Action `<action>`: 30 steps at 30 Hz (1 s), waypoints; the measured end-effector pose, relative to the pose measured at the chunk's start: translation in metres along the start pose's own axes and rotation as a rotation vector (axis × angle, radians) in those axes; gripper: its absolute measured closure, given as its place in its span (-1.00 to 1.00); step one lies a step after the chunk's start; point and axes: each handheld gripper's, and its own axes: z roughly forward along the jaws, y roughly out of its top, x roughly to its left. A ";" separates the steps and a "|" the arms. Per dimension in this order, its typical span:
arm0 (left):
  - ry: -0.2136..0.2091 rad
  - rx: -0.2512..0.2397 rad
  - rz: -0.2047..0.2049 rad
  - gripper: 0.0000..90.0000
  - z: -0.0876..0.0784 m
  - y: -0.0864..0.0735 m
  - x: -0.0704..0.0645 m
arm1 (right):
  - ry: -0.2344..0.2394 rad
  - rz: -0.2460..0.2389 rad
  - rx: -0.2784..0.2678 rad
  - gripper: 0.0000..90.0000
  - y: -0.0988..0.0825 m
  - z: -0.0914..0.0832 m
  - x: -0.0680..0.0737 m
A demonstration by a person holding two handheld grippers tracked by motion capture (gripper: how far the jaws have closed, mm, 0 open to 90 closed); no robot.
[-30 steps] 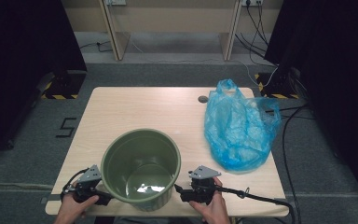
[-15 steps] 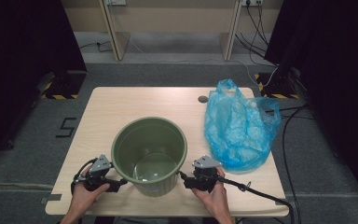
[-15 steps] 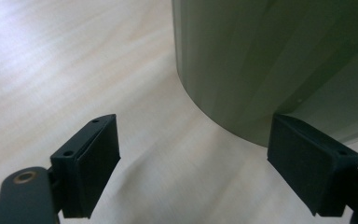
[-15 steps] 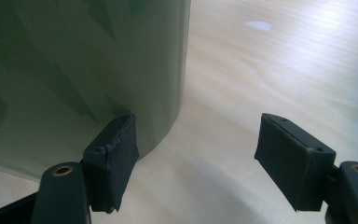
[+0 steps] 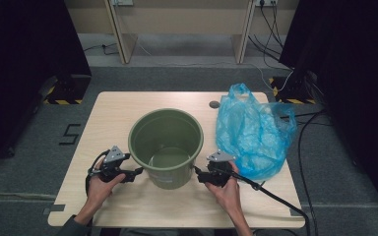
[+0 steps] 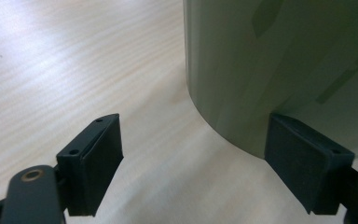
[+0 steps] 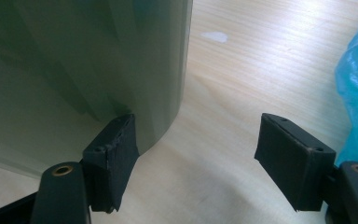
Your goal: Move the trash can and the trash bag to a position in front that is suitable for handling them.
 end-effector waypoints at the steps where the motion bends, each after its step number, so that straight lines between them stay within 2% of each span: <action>1: 0.001 0.001 0.003 -0.58 0.001 0.002 0.001 | 0.000 0.000 0.000 -0.35 0.000 0.000 0.000; 5: 0.016 -0.001 0.001 -0.54 0.011 0.012 0.004 | -0.021 0.025 0.020 -0.35 0.004 0.011 -0.009; 6: 0.016 -0.001 0.001 -0.53 0.011 0.012 0.004 | -0.021 0.025 0.020 -0.35 0.004 0.011 -0.009; 9: 0.025 -0.008 -0.001 -0.53 0.020 0.018 0.007 | -0.062 0.007 0.031 -0.35 0.010 0.014 -0.013; 12: 0.049 -0.023 -0.017 -0.55 0.025 0.019 0.010 | -0.082 0.006 0.016 -0.34 0.014 0.017 -0.018; 16: 0.041 -0.033 -0.053 -0.54 0.027 0.017 0.015 | -0.095 0.000 0.010 -0.34 0.017 0.019 -0.021; 17: 0.058 -0.043 -0.062 -0.53 0.027 0.018 0.015 | -0.095 0.004 0.005 -0.34 0.018 0.020 -0.022; 19: 0.066 -0.043 -0.042 -0.49 0.026 0.019 0.013 | -0.097 0.007 0.007 -0.32 0.018 0.021 -0.022; 27: 0.055 -0.031 -0.040 -0.36 0.022 0.021 0.009 | -0.083 0.001 0.006 -0.25 0.018 0.022 -0.022; 28: 0.062 -0.033 -0.033 -0.34 0.021 0.021 0.007 | -0.084 0.002 0.005 -0.25 0.019 0.022 -0.023; 29: 0.096 -0.048 -0.008 -0.27 0.019 0.023 0.003 | -0.083 -0.004 -0.002 -0.19 0.020 0.021 -0.022; 30: 0.096 -0.048 -0.008 -0.25 0.019 0.023 0.003 | -0.083 -0.004 -0.002 -0.19 0.020 0.021 -0.022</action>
